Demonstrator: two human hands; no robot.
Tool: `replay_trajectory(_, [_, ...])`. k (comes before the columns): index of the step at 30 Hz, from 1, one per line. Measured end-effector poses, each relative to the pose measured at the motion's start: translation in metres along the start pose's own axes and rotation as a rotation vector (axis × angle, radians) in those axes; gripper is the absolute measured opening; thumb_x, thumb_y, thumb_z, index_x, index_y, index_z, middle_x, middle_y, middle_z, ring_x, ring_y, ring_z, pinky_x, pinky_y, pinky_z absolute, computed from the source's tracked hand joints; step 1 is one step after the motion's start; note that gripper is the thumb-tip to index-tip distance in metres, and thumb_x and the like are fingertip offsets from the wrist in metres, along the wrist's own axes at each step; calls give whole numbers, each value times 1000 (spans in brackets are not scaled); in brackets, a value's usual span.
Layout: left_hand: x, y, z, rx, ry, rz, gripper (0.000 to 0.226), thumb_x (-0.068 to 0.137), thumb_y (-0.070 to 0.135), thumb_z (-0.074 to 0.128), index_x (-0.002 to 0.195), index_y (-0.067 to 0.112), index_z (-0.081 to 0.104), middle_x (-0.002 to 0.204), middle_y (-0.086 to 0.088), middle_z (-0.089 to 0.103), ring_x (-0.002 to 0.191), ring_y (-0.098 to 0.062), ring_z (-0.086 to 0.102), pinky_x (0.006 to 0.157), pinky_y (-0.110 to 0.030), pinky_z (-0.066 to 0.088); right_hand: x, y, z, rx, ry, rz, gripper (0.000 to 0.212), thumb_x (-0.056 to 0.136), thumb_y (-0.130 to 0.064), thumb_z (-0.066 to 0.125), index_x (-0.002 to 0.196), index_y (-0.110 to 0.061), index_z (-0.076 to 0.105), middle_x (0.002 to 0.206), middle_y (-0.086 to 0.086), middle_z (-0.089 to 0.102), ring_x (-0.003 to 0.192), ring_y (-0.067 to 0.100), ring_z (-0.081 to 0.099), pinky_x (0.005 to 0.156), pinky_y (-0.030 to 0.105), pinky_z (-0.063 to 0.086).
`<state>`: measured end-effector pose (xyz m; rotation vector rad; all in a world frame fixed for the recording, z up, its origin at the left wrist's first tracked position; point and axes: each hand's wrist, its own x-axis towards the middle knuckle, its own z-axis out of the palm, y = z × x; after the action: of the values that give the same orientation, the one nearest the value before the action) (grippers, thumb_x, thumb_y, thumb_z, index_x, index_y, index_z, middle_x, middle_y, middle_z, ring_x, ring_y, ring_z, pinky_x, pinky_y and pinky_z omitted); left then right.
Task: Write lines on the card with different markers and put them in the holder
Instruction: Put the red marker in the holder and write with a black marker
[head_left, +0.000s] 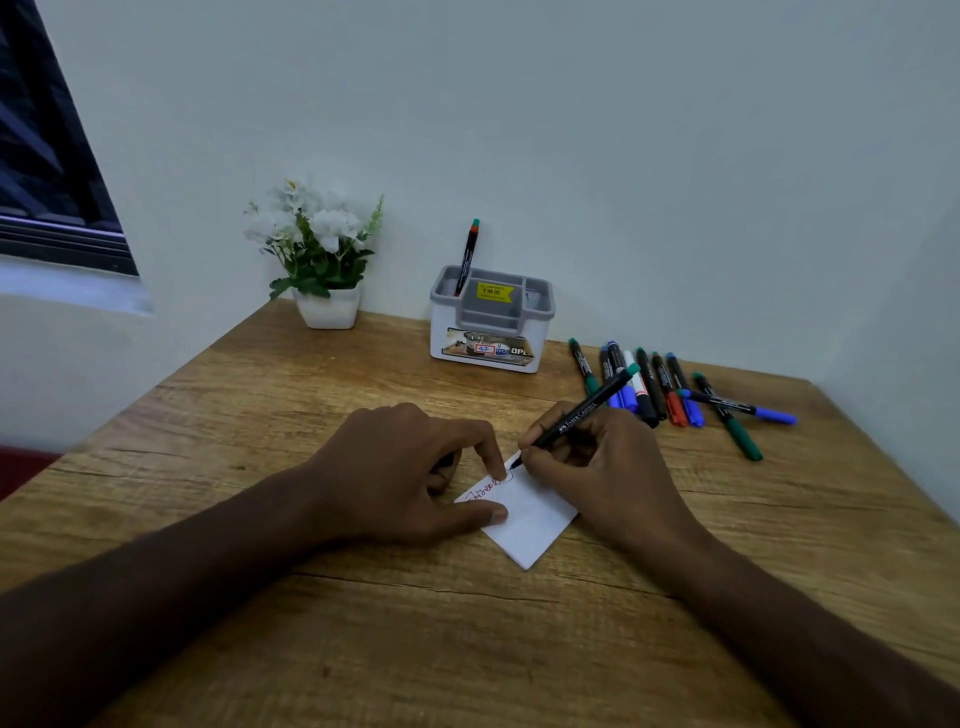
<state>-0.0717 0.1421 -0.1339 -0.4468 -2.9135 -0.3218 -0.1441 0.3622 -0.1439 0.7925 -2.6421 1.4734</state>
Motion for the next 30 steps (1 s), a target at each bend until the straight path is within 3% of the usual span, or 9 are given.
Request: replay_trajectory(30, [1,-3,4,-37,3,-4,47,80,84,55,114,51,56,58,15,54,75,9,56,52,-21,34,1,3,0,20,20,14,10,91,-15,77,88,-25,78,85,-10,76,77,-2,68,65,11,52])
